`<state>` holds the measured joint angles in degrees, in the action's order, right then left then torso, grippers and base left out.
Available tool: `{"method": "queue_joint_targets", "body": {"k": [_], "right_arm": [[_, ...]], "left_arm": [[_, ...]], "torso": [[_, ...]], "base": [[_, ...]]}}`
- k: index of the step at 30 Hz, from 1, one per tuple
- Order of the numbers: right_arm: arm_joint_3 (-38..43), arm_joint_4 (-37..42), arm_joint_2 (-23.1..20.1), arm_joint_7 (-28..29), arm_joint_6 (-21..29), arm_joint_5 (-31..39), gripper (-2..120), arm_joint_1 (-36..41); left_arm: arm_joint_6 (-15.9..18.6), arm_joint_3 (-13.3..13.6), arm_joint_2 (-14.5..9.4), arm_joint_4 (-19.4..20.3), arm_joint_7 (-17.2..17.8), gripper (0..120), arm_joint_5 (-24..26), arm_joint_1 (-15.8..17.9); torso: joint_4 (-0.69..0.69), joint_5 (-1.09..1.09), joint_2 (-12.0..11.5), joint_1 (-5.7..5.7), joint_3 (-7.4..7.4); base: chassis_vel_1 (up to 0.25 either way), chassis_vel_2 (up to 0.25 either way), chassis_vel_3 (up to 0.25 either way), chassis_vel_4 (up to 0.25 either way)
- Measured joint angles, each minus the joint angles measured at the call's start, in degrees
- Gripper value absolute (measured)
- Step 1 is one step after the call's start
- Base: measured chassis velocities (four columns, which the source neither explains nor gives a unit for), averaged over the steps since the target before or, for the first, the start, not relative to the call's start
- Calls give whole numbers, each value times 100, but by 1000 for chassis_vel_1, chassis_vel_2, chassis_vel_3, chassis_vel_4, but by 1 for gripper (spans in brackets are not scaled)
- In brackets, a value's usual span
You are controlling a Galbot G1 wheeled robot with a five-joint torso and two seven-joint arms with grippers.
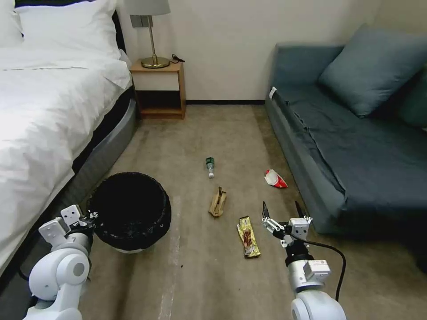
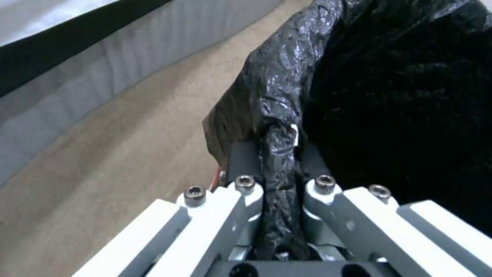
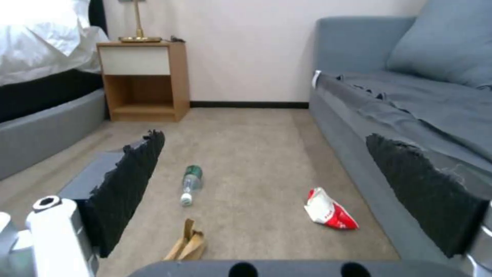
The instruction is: Pick up the trash bin, then pick up the garbage on the floor and place it into the trash bin.
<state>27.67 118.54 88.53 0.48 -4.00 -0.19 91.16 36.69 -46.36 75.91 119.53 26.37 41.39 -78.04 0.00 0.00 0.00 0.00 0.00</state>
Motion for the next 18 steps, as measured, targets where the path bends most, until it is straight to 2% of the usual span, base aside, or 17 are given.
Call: {"method": "queue_joint_targets", "body": {"k": [9,18], "right_arm": [[-18,-143,-124,1,7,29,100,-131],[-109,-547,-473,88,211,239,100,-481]], "left_arm": [[-13,-6,15,-60,-14,5,-20,53],[-22,1,11,-172,-26,5,-60,162]], "torso": [[0,0,0,0,0],[0,0,0,0,0]], "base": [[-130,117,133,-130],[-39,37,38,-40]]}}
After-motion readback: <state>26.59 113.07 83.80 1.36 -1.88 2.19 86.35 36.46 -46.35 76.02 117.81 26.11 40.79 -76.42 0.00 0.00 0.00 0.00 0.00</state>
